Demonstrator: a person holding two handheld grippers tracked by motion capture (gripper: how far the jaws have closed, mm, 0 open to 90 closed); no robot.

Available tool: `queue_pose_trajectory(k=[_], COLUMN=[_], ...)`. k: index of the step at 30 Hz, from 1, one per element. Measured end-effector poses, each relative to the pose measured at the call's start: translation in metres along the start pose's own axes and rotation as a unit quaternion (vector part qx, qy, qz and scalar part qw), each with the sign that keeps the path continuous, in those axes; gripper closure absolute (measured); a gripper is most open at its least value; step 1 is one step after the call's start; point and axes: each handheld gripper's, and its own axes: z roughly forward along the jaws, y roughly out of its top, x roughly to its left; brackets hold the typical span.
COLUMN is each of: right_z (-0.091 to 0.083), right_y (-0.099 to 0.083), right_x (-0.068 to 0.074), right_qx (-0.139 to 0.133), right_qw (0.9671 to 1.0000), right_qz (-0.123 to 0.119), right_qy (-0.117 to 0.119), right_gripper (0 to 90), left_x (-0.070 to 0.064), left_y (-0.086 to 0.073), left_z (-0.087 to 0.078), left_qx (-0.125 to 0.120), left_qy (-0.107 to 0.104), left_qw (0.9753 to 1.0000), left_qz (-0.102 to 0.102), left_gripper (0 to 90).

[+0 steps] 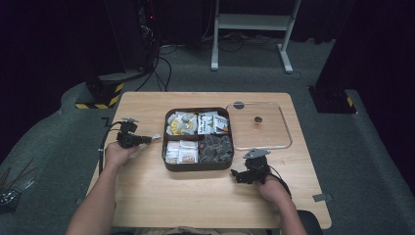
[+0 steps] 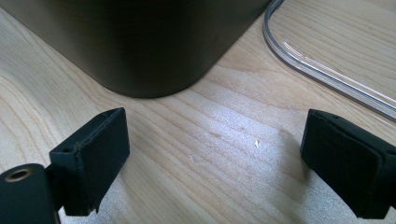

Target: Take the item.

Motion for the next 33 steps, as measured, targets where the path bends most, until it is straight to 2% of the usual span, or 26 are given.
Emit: queue_pose_trajectory(k=[9,11,16,19,22,27,32,33], right_z=[0.000,0.000,0.000,-0.001,-0.001,-0.001,-0.001,-0.001], right_y=[0.000,0.000,0.000,0.000,0.000,0.000,0.000,0.000], right_x=[0.000,0.000,0.000,0.000,0.000,0.000,0.000,0.000], right_qx=[0.000,0.000,0.000,0.001,0.001,0.001,0.001,0.001], right_qw=[1.0000,1.0000,1.0000,1.0000,1.0000,1.0000,1.0000,1.0000], right_qz=[0.000,0.000,0.001,0.002,0.002,0.003,0.004,0.003], right_qy=[0.000,0.000,0.000,0.000,0.000,0.000,0.000,0.000], right_gripper=[7.9,7.9,8.0,8.0,8.0,8.0,8.0,8.0], left_x=[-0.005,-0.006,-0.007,-0.009,-0.012,-0.016,-0.016,-0.016], left_y=[0.001,0.002,0.003,0.002,-0.001,-0.007,-0.013,-0.014], left_z=[0.000,-0.001,-0.008,-0.013,-0.017,-0.024,-0.029,-0.030], left_qx=[0.002,-0.002,-0.018,-0.028,-0.031,-0.046,-0.047,-0.048], left_qy=[0.006,0.003,0.015,0.026,0.026,0.033,0.035,0.041], left_qw=[0.9998,0.9999,0.9996,0.9990,0.9989,0.9970,0.9972,0.9970], left_qz=[0.016,0.014,0.013,0.023,0.025,0.052,0.047,0.045], left_gripper=[73.3,67.6,55.6,48.2,45.3,39.1,37.6,37.2])
